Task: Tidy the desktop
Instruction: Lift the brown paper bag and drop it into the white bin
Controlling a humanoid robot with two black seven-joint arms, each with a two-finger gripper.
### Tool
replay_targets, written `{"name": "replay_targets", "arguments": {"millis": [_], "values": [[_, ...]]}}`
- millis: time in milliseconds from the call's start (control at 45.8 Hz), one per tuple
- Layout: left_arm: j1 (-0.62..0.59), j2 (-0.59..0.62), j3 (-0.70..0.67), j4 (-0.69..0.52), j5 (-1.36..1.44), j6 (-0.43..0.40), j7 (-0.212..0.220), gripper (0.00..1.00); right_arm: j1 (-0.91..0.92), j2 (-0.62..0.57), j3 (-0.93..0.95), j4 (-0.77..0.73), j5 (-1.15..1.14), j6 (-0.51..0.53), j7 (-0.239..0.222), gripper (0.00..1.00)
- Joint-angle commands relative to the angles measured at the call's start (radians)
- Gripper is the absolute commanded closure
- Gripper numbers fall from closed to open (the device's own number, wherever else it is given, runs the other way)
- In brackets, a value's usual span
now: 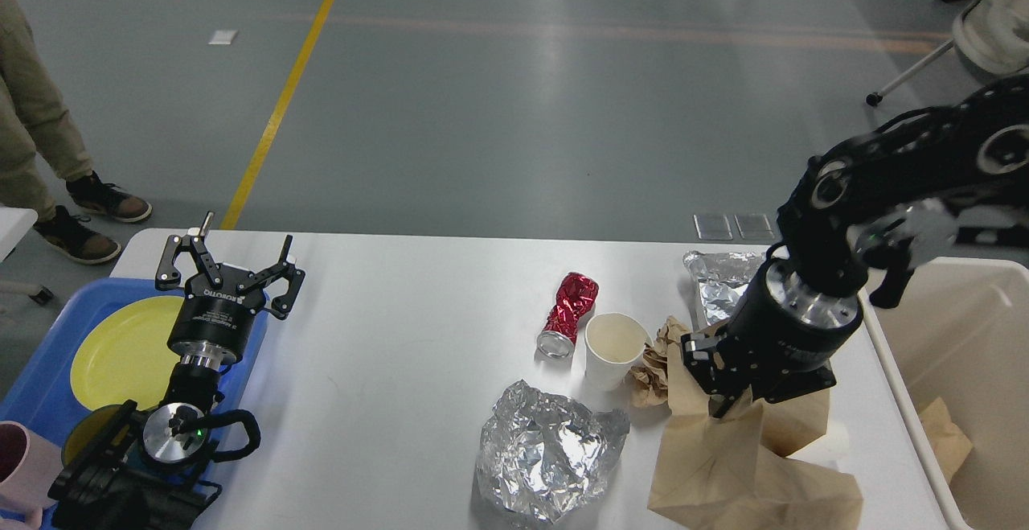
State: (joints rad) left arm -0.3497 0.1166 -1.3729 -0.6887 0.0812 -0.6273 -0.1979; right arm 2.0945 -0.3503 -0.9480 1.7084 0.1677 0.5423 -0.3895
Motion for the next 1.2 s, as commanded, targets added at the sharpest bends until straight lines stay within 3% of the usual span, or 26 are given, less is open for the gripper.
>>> {"name": "replay_targets", "arguments": {"millis": [0,44,87,109,393,590,743,896,1049,1180], "values": [[0.001,0.0,0.0,0.0,0.0,0.0,0.0,0.04,0.217,-0.01,-0.135,0.02,0.041,0.109,0.085,1.0],[0.0,0.0,0.0,0.001,0.0,0.0,0.0,0.04,0.333,-0.003,-0.278,0.02,0.041,0.178,0.275,1.0],[0.0,0.0,0.0,0.0,0.0,0.0,0.0,0.04,0.357,0.0,-0.339,0.019,0.036,0.182,0.326,1.0],[0.0,0.0,0.0,0.0,0.0,0.0,0.0,0.04,0.361,0.004,-0.366,0.019,0.033,0.179,0.331,1.0],[0.0,0.0,0.0,0.0,0.0,0.0,0.0,0.04,0.377,0.01,-0.5,0.014,0.029,0.15,0.328,1.0],[0.001,0.0,0.0,0.0,0.0,0.0,0.0,0.04,0.314,-0.038,-0.621,-0.072,0.029,0.038,0.327,1.0],[0.002,0.0,0.0,0.0,-0.001,0.0,0.0,0.04,0.115,-0.144,-0.656,-0.24,0.024,-0.065,0.322,1.0],[0.002,0.0,0.0,0.0,-0.001,0.0,0.0,0.04,-0.166,-0.266,-0.626,-0.504,0.026,-0.159,0.324,1.0],[0.002,0.0,0.0,0.0,-0.001,0.0,0.0,0.04,-0.502,-0.335,-0.441,-0.728,0.023,-0.294,0.319,1.0],[0.002,0.0,0.0,0.002,-0.001,0.0,0.0,0.04,-0.764,-0.34,-0.292,-0.976,0.024,-0.324,0.314,1.0]]}}
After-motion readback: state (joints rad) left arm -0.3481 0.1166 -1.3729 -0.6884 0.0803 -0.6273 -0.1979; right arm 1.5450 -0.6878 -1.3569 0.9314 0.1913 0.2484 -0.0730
